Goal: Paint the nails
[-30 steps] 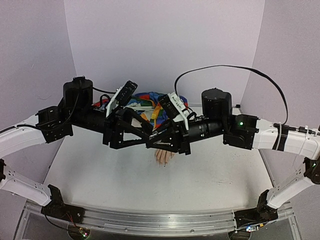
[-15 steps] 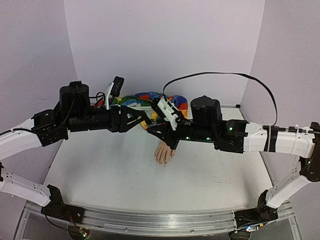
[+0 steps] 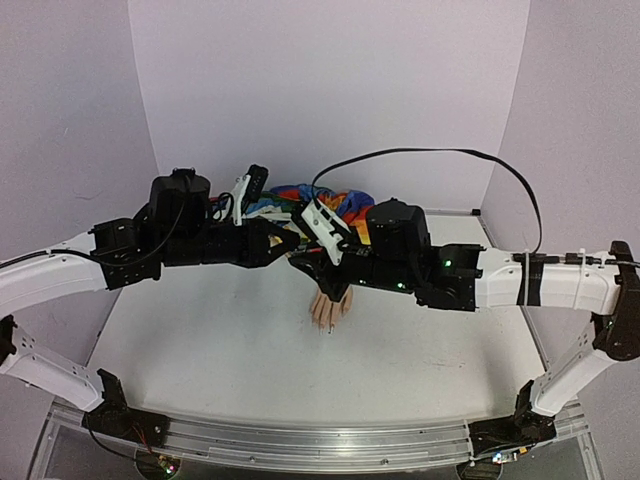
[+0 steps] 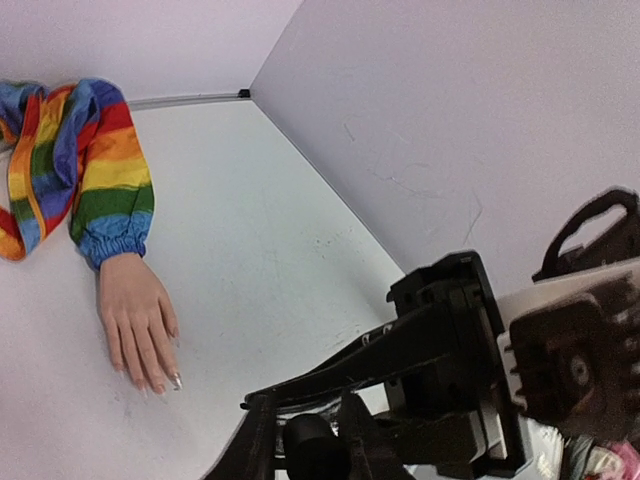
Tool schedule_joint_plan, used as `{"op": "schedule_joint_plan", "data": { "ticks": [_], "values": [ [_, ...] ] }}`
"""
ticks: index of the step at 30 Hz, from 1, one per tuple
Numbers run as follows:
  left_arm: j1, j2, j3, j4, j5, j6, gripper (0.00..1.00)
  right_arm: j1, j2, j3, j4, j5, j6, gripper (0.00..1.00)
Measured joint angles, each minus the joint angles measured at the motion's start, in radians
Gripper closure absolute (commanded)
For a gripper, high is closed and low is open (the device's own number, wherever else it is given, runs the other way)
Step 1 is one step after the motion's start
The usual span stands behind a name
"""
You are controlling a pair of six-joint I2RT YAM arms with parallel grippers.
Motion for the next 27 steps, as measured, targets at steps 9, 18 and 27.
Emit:
{"op": "schedule_joint_plan", "data": {
  "ticks": [9,18,27],
  "values": [
    [0.012,0.024,0.015,0.005,0.085,0.079,1.0,-0.018,-0.01,-0.01,-0.011,-0.049,0.025,1.0],
    [0.002,0.042,0.08,0.04,0.723,0.411,1.0,-0.133,-0.108,-0.026,-0.069,-0.936,0.266,1.0],
    [-0.076,0.009,0.063,0.096,0.667,0.478,0.43,-0.093,-0.188,-0.112,0.039,-0.916,0.288,1.0]
  ]
}}
